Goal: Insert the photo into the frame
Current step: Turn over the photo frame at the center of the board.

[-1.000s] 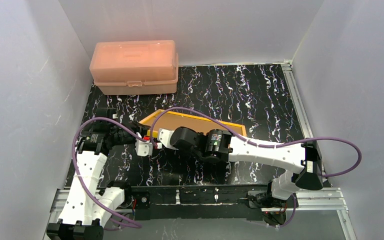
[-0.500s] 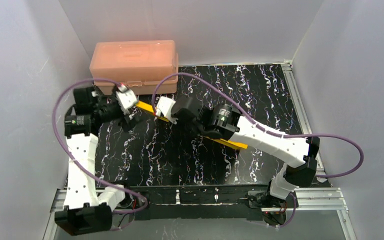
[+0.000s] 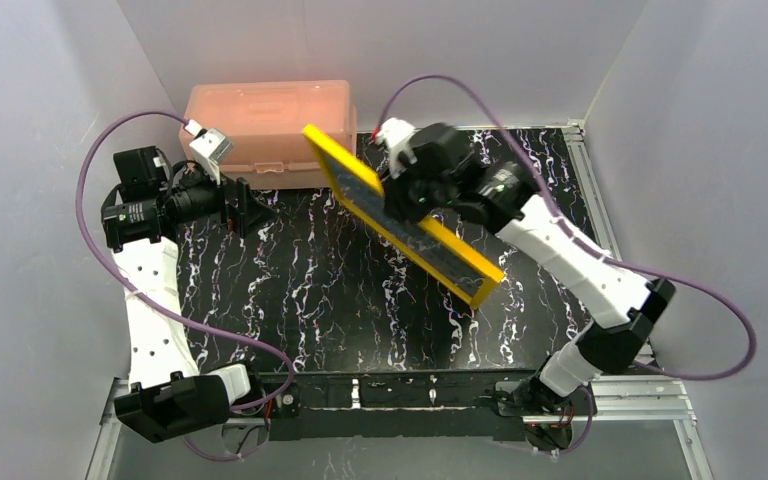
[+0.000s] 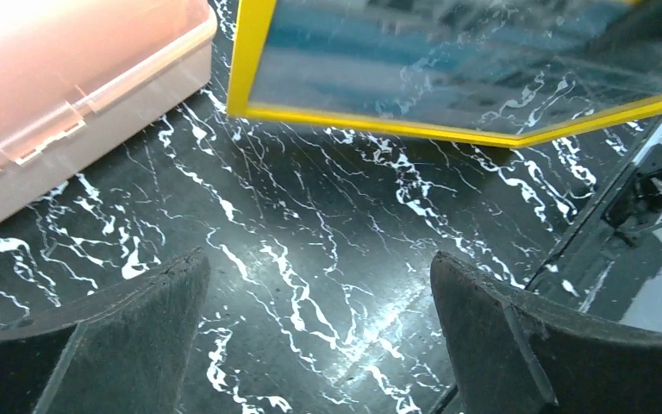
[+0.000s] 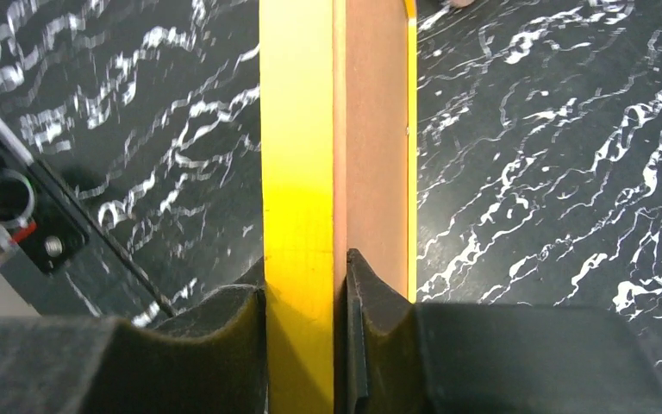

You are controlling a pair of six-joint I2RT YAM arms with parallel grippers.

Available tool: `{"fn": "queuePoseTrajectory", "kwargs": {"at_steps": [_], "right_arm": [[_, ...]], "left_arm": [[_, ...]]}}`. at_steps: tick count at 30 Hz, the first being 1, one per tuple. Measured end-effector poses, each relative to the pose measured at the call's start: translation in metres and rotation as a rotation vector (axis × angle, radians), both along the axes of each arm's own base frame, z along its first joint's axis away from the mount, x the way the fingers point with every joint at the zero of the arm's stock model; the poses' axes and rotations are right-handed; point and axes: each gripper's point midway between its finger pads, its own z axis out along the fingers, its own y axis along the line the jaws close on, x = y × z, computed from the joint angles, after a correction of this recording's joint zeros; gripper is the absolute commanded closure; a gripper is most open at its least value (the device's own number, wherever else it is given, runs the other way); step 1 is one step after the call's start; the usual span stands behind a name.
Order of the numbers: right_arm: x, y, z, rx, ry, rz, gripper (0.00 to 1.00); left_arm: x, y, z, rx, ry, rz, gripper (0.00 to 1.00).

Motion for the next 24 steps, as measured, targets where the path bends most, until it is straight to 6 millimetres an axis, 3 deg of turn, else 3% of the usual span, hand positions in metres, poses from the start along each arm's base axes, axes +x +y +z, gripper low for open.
{"fn": "queuePoseTrajectory", "kwargs": {"at_steps": [7, 14, 20, 24], "right_arm": [[0.06, -0.056, 0.023, 0.219, 0.063, -0.203, 0.83], [0.086, -0.074, 0.024, 0.299, 0.107, -0.261, 0.83], [0.107, -0.093, -0.001, 0.322, 0.247, -0.365, 0.83], [0.126, -0.099, -0.006, 0.369, 0.284, -0.409, 0.83]], "left_arm": [[-0.005, -0.004, -0.002, -0.052, 0.068, 0.024, 0.02], [-0.01, -0.006, -0.008, -0.069, 0.095, 0.029, 0.02], [-0.007, -0.002, -0.011, -0.064, 0.104, 0.061, 0.02], [-0.005, 0.0, -0.011, -0.063, 0.108, 0.078, 0.02]]}}
